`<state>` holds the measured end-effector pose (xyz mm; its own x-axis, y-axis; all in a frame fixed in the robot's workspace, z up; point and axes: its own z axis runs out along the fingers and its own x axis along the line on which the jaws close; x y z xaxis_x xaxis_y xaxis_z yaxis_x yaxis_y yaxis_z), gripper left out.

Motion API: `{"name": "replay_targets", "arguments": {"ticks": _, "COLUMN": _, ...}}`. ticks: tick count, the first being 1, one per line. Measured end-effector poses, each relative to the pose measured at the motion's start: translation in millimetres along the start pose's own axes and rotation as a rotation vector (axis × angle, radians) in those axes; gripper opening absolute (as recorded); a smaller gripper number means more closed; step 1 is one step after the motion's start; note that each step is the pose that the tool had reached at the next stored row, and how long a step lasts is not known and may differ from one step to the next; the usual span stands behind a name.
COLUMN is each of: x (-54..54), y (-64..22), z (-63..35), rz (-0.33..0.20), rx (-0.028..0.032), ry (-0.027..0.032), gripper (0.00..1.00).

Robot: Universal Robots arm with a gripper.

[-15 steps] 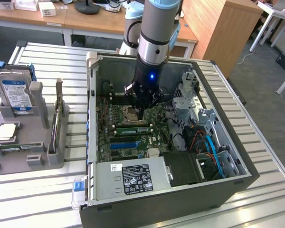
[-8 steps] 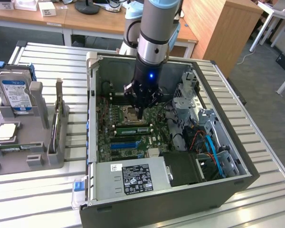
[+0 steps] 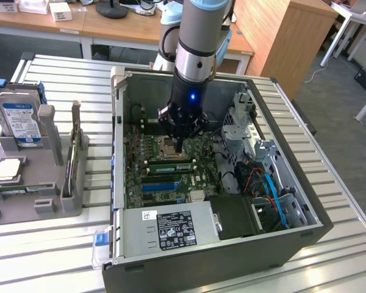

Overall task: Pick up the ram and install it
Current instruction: 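Press down the ram until it locks into place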

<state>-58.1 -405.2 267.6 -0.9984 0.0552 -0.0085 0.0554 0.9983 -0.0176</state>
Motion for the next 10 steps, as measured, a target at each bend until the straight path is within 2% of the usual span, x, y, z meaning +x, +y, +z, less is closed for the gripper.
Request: {"name": "replay_targets", "arguments": {"ticks": 10, "x": 0.0, "y": 1.5, "z": 0.0, "rz": 0.001, "rx": 0.0, "ry": 0.0, "gripper": 0.11}}
